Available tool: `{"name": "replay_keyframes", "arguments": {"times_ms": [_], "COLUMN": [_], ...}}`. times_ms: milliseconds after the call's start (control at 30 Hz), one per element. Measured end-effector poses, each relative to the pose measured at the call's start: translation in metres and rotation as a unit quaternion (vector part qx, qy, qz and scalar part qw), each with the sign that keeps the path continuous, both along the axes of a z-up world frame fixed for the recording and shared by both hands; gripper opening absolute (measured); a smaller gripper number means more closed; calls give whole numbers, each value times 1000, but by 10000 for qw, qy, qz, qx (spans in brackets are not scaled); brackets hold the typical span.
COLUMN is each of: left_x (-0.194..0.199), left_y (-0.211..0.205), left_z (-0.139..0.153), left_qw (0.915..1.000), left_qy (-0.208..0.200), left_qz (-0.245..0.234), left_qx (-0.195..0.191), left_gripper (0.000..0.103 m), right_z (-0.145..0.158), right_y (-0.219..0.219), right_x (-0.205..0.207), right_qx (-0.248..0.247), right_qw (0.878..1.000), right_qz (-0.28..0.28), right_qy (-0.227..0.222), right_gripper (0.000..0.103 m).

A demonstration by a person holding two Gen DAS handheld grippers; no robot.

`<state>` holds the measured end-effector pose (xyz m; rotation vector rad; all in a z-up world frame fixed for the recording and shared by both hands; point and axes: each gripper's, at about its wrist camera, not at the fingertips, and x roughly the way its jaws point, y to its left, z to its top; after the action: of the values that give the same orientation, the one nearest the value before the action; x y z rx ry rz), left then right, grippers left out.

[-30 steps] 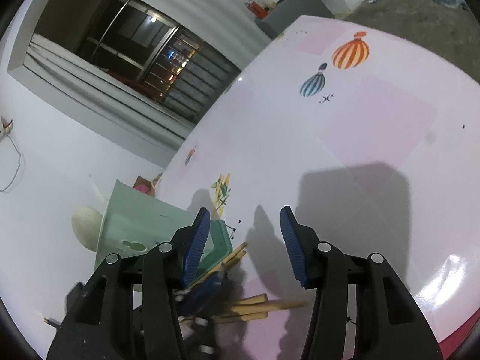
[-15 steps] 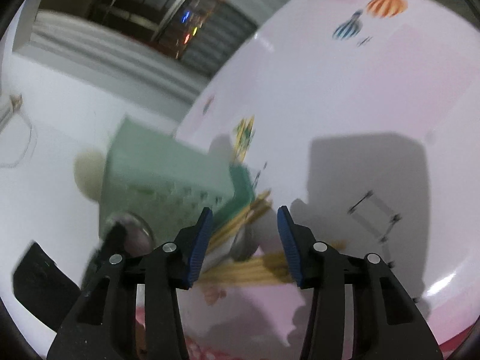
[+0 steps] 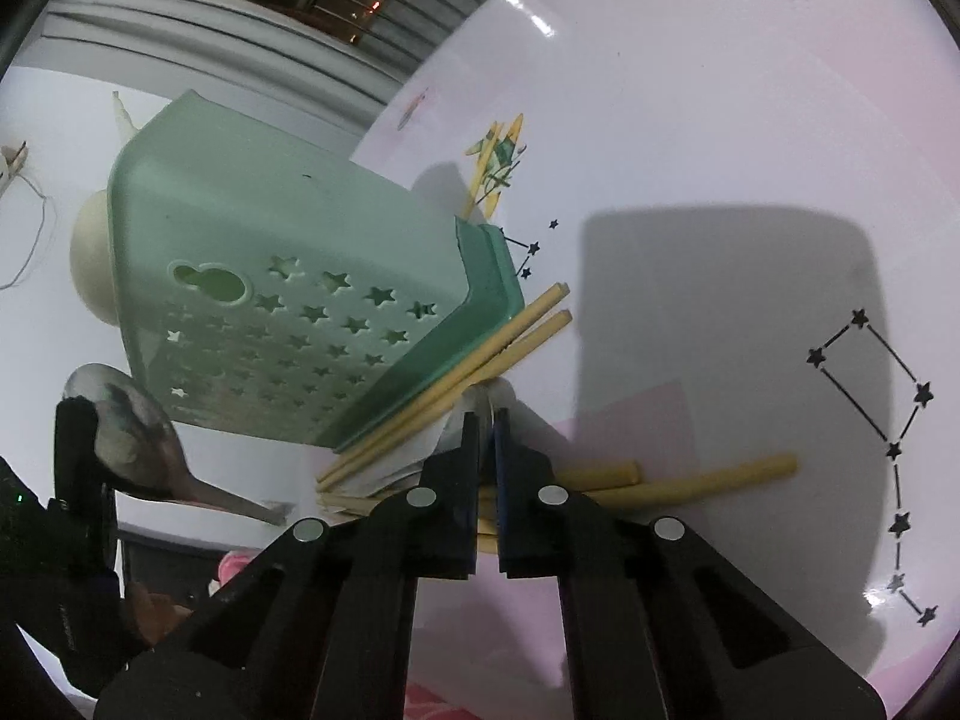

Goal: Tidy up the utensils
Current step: 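Grasp and lift the steel spoon with the left gripper while the right gripper reaches the chopsticks, then lower the steel spoon into the green holder and open the left gripper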

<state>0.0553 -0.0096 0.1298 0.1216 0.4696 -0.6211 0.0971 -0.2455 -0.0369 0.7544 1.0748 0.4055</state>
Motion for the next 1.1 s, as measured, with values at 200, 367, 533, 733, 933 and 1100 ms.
{"name": "replay_keyframes", "arguments": {"times_ms": [200, 367, 533, 733, 933, 1100], "left_x": [1, 3, 3, 21, 49, 68], "left_y": [9, 23, 46, 69, 73, 68], "left_z": [12, 31, 60, 95, 116, 117], "left_qw": [9996, 9968, 9870, 9651, 9387, 9284], "left_qy": [41, 173, 166, 150, 99, -64], "left_qz": [59, 90, 189, 376, 397, 379], "left_qx": [-273, -778, -1589, -2587, -3424, -3697], "left_gripper": [3, 3, 3, 3, 3, 3], "right_z": [18, 53, 84, 126, 163, 169], "right_y": [-5, -30, -49, -52, -54, -53], "right_x": [-6, -26, -47, -73, -90, -86], "right_qx": [12, -53, 104, 148, 40, 78], "right_qw": [9986, 9932, 9882, 9804, 9696, 9642], "right_qz": [-199, -685, -868, -967, -1034, -1138], "right_qy": [-482, -945, -1255, -1711, -2217, -2394], "right_gripper": [0, 1, 1, 1, 1, 1]}}
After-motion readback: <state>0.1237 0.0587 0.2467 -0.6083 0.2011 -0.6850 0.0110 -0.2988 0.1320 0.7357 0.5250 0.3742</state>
